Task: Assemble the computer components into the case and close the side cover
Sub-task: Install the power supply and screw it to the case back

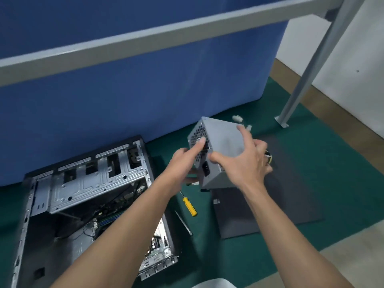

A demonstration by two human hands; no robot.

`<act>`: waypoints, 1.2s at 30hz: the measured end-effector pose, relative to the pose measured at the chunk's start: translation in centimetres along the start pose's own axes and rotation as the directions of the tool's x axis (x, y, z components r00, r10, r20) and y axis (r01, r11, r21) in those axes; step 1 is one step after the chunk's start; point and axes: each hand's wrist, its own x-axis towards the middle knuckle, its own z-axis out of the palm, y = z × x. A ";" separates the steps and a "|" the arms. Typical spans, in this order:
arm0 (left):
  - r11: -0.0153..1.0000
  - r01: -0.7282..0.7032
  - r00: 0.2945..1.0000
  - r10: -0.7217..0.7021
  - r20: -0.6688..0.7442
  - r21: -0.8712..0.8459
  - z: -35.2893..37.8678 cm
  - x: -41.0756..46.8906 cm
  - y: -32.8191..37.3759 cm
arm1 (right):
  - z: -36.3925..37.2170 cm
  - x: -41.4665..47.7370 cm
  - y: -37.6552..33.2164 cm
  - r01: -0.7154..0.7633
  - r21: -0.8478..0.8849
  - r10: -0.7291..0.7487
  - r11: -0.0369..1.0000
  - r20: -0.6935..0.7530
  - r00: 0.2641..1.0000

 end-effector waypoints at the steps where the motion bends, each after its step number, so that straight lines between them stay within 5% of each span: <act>1: 0.995 -0.007 1.000 0.007 0.001 -0.097 -0.8 -0.7 0.7 | 0.4 -1.0 -1.2 0.055 0.014 -0.055 0.998 0.016 0.998; 8: 0.951 -0.114 0.944 0.014 -0.328 -0.288 -8.9 -6.7 -0.7 | 4.4 -8.6 -7.1 0.339 0.087 -0.349 0.937 0.142 0.926; 12: 0.953 -0.273 0.730 0.118 -0.673 -0.129 -13.8 -11.2 -3.1 | 6.7 -13.6 -9.6 0.317 0.288 -0.417 0.904 0.425 0.803; 14: 0.971 -0.227 0.581 0.201 -0.789 0.080 -15.9 -13.5 -4.5 | 7.5 -16.1 -10.9 0.198 0.424 -0.420 0.884 0.532 0.735; 17: 0.950 -0.191 0.461 0.310 -0.832 0.248 -18.3 -16.5 -6.7 | 8.6 -18.9 -13.4 -0.201 0.609 -0.330 0.767 0.643 0.691; 20: 0.906 -0.179 0.379 0.424 -0.823 0.384 -20.3 -18.9 -8.8 | 10.1 -20.7 -15.8 -0.425 0.575 -0.232 0.699 0.744 0.626; 24: 0.800 -0.143 0.334 0.594 -0.732 0.583 -21.5 -21.2 -11.9 | 11.6 -22.3 -18.6 -0.506 0.485 -0.170 0.713 0.820 0.547; 31: 0.429 -0.096 0.256 0.883 -0.394 0.898 -22.1 -21.8 -16.1 | 14.4 -22.9 -20.4 -0.330 0.220 -0.042 0.918 0.881 0.471; 36: 0.365 -0.137 0.329 0.894 -0.305 0.921 -21.5 -20.9 -18.7 | 16.0 -23.0 -17.8 -0.237 0.106 0.037 0.966 0.848 0.529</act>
